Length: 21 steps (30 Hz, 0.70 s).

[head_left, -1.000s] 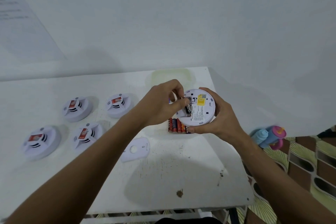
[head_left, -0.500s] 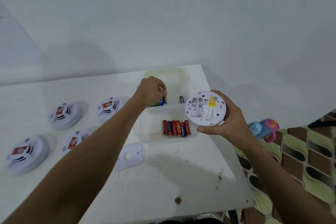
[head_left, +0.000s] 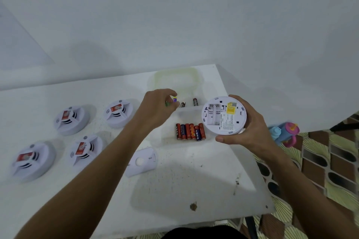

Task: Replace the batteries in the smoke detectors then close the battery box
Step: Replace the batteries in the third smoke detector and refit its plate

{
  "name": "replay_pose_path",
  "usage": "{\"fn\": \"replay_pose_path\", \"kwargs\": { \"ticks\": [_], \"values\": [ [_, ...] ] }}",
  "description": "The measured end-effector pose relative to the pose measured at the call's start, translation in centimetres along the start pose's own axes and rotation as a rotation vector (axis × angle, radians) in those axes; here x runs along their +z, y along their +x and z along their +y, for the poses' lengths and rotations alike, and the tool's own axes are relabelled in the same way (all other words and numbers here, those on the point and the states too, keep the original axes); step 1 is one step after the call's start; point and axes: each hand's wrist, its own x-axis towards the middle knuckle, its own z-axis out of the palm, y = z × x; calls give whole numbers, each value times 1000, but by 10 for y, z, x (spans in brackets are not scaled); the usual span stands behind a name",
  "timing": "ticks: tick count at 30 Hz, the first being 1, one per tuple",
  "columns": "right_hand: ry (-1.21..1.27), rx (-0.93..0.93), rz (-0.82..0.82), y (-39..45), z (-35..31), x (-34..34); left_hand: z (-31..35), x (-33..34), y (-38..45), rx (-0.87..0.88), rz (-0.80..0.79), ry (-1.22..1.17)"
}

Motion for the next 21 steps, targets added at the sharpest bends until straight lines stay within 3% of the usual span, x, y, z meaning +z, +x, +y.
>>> {"fn": "replay_pose_path", "kwargs": {
  "ticks": [8,15,21],
  "values": [
    [-12,-11,-50,-14,-1,0,0,14,-29,-1,-383,349],
    [10,-17,-74,-22,-6,0,-4,27,-13,14,-496,386],
    [14,-21,-79,-26,-5,0,-5,31,-12,16,-499,364]
  ]
}}
